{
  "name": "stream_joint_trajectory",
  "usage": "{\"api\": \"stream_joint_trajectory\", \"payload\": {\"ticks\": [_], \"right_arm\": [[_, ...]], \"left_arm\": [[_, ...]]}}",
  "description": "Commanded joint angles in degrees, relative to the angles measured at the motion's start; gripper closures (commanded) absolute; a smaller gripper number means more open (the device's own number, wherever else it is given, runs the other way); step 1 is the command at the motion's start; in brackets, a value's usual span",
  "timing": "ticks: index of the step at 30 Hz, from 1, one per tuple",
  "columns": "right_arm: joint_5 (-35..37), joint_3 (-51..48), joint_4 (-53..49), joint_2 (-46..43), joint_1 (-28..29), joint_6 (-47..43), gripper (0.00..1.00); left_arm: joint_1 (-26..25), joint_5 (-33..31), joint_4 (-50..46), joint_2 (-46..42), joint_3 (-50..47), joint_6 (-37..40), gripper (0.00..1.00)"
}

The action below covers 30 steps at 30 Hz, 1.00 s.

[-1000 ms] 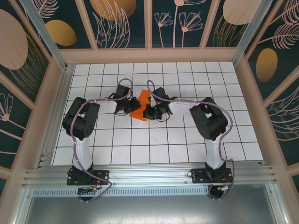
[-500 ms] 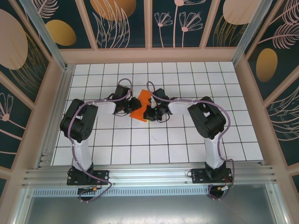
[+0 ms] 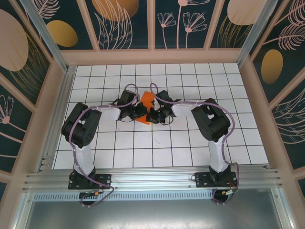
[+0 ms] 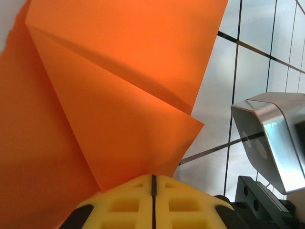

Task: Fold a paper plane with a square sheet of paper (pick it up from the middle)
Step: Fold the triangle a second time at the center of the table.

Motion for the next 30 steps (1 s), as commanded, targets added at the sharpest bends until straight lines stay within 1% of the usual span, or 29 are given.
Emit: {"api": "stream_joint_trajectory", "payload": {"ticks": [1, 4, 9, 13, 18, 25, 30], "right_arm": [[2.58, -1.11, -5.14, 4.36, 0.25, -1.0, 1.0], [2.91, -0.99, -6.21, 4.79, 0.29, -1.59, 1.0], [3.31, -0.91, -7.74, 5.42, 0.3, -2.32, 1.0], [3.67, -1.24, -8.51, 5.6, 0.28, -2.74, 1.0], [3.79, -1.99, -9.1, 6.0, 0.3, -3.29, 1.0], [3.8, -3.31, -9.19, 6.19, 0.54, -3.91, 1.0], [3.71, -3.53, -9.19, 6.15, 0.82, -4.12, 1.0]], "left_arm": [[-0.26, -0.29, -2.82, 2.4, 1.11, 1.4, 0.91], [0.1, -2.07, -5.61, 4.59, 3.58, 3.31, 0.9], [0.81, -2.25, -5.53, 5.69, 4.14, 3.61, 0.89], [2.4, -3.0, -5.68, 5.3, 4.27, 4.05, 0.88], [4.75, -4.01, -7.48, 5.99, 7.52, 5.61, 0.85], [5.51, -4.15, -8.05, 8.79, 10.49, 6.04, 0.85], [6.5, -5.71, -9.12, 10.25, 12.27, 6.76, 0.85]]}}
